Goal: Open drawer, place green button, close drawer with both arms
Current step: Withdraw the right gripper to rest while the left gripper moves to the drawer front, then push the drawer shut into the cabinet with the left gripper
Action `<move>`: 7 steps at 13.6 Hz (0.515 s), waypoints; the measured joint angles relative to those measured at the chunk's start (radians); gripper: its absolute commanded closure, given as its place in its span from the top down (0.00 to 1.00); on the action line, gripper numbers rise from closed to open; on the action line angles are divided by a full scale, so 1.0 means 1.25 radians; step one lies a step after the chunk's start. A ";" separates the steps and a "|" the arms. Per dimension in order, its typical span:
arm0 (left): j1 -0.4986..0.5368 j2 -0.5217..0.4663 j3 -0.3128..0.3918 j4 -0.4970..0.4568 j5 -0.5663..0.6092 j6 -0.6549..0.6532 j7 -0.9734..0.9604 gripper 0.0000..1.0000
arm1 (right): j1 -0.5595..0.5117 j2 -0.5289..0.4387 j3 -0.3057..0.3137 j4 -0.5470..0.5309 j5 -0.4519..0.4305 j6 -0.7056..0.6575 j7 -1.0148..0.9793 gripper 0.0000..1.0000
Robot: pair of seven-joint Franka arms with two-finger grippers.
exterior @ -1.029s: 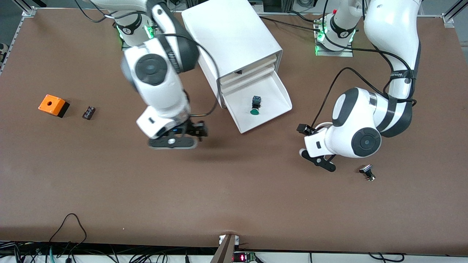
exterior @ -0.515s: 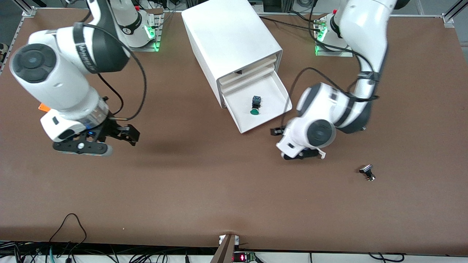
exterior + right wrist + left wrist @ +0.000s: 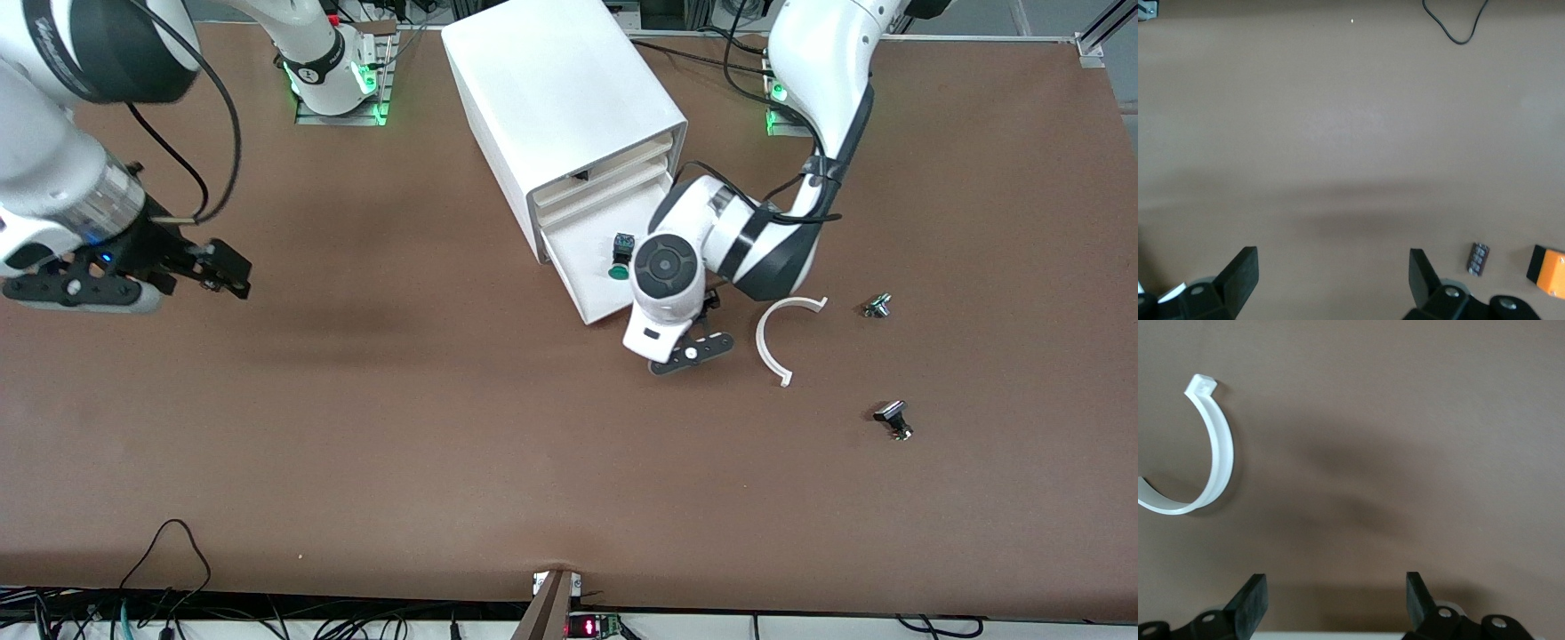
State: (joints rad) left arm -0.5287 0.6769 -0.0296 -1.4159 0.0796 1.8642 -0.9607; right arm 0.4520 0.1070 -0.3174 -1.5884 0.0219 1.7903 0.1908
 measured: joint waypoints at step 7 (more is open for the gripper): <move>-0.012 0.003 -0.018 -0.100 -0.005 0.059 -0.053 0.97 | 0.000 -0.077 -0.014 -0.020 0.000 -0.058 0.000 1.00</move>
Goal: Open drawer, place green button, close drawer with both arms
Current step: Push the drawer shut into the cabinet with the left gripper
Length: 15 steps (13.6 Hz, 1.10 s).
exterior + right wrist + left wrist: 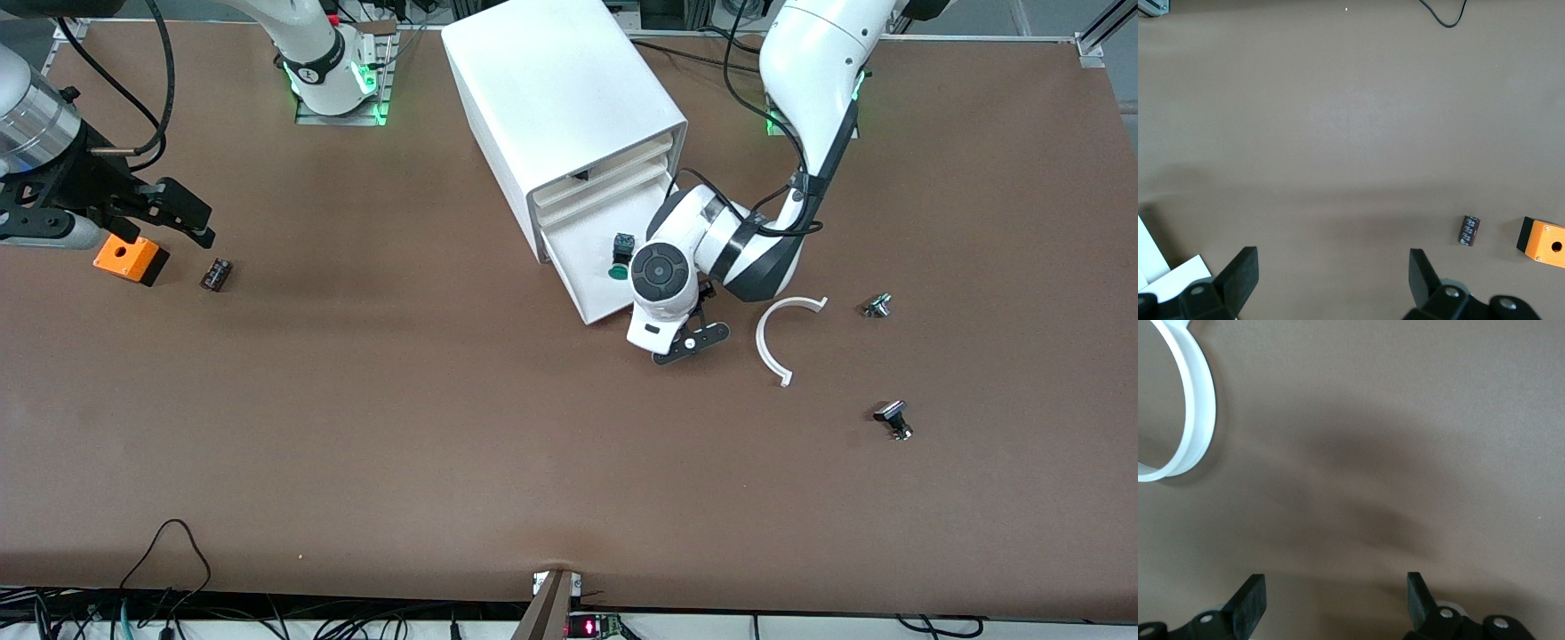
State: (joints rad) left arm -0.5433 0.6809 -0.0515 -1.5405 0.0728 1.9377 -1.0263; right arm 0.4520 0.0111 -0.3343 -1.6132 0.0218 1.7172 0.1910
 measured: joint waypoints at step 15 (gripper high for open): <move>0.004 0.000 -0.084 -0.027 -0.198 -0.119 -0.002 0.97 | -0.398 -0.018 0.388 -0.002 -0.028 -0.030 -0.002 1.00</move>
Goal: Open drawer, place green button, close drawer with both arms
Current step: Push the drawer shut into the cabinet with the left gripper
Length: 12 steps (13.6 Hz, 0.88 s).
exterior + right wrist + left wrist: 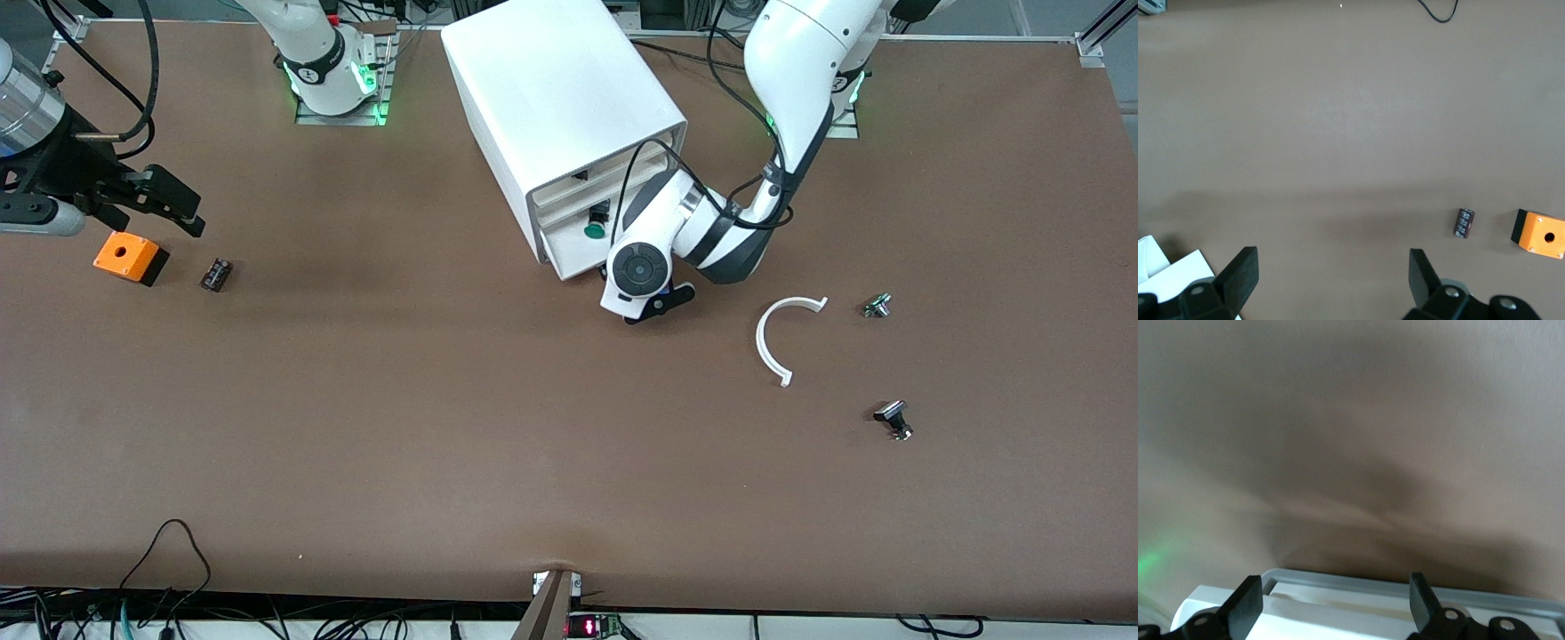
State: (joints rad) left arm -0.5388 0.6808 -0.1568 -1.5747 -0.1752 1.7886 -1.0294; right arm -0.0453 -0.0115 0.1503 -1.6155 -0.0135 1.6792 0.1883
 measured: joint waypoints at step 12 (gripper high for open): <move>0.003 0.016 -0.009 -0.008 -0.123 -0.072 -0.006 0.98 | -0.007 -0.012 0.002 0.003 -0.016 -0.035 -0.030 1.00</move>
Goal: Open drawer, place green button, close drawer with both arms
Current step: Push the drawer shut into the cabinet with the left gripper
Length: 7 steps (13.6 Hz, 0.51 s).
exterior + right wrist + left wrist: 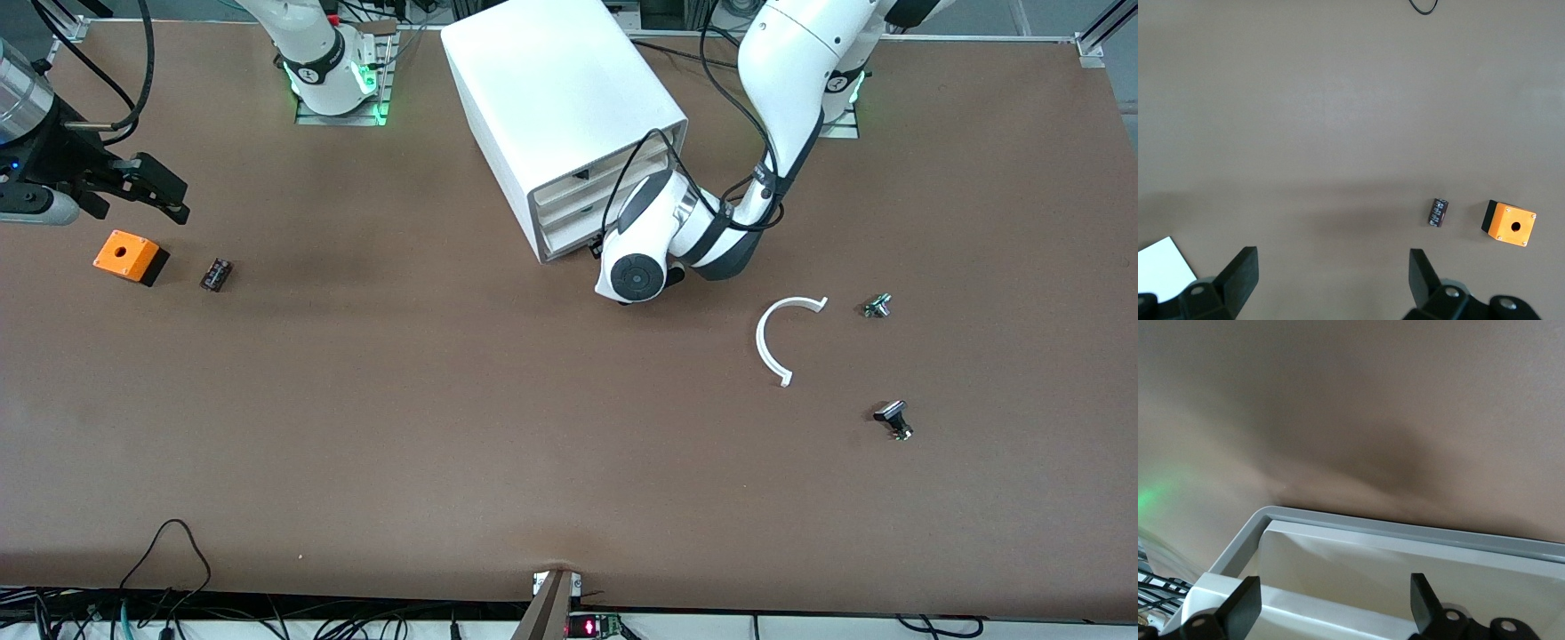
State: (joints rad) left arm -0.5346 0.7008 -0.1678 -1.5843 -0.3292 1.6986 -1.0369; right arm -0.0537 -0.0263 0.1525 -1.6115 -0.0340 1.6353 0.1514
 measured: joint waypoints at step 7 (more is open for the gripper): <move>0.005 0.006 0.001 0.000 -0.029 -0.017 0.000 0.98 | 0.000 0.005 0.000 0.013 0.000 0.001 0.000 1.00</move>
State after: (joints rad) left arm -0.5278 0.7082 -0.1668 -1.5848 -0.3661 1.6774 -1.0372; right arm -0.0540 -0.0205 0.1525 -1.5958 -0.0340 1.6369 0.1514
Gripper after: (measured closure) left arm 0.018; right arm 0.000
